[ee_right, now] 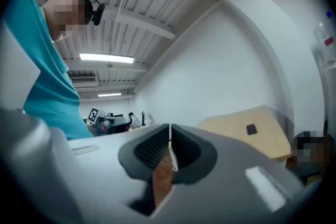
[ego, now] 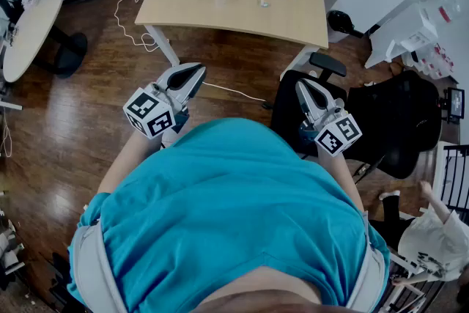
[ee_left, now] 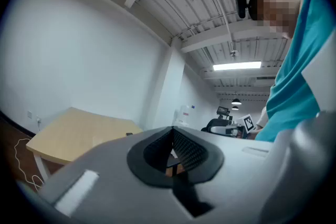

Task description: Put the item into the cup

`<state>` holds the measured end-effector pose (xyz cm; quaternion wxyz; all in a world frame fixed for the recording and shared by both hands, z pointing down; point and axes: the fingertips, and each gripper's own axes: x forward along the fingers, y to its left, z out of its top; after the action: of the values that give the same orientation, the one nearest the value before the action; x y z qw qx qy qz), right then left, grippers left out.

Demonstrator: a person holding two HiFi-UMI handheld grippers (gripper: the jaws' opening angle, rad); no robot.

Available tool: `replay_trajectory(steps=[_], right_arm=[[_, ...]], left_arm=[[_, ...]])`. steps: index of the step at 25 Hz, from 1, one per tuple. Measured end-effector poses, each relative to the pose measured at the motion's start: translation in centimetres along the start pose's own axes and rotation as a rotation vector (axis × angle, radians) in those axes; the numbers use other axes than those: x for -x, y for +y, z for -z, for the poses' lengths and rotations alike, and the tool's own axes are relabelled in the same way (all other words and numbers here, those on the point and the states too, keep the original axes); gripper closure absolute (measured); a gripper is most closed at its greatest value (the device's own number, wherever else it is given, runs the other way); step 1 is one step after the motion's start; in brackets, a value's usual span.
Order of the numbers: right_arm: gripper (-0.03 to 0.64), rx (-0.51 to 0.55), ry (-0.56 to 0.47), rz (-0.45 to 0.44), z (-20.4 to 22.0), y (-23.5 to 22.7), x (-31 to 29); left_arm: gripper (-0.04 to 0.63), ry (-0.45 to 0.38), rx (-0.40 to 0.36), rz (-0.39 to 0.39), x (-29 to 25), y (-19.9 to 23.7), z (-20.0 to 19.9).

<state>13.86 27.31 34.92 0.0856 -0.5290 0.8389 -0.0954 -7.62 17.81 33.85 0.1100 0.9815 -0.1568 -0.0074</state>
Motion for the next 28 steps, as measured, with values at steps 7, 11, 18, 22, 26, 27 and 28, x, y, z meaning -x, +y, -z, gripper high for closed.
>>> replay_trajectory(steps=[7, 11, 18, 22, 26, 27, 28], right_arm=[[0.612, 0.007, 0.013, -0.048, -0.2, -2.8, 2.1], [0.612, 0.005, 0.020, -0.077, 0.1, -4.3, 2.2], [0.612, -0.008, 0.044, -0.084, 1.2, -5.9, -0.9], [0.609, 0.009, 0.056, -0.049, 1.0, -6.7, -5.5], [0.597, 0.006, 0.067, -0.001, 1.0, -7.0, -11.2], [0.593, 0.004, 0.075, 0.011, 0.9, -7.2, -12.5], [0.589, 0.007, 0.086, 0.025, 0.7, -7.5, -13.7]], left_arm=[[0.591, 0.016, -0.014, -0.019, -3.7, -2.9, 0.7], [0.591, 0.028, -0.005, -0.028, -5.2, -3.9, 1.0], [0.591, 0.032, 0.016, -0.043, -5.6, -0.8, 0.6], [0.591, 0.020, 0.011, -0.013, -5.8, 4.2, -0.3], [0.591, 0.034, 0.022, 0.042, -6.1, 10.5, -0.8], [0.591, 0.038, 0.030, 0.058, -6.3, 12.1, -1.1], [0.591, 0.041, 0.034, 0.076, -6.6, 13.6, -1.5]])
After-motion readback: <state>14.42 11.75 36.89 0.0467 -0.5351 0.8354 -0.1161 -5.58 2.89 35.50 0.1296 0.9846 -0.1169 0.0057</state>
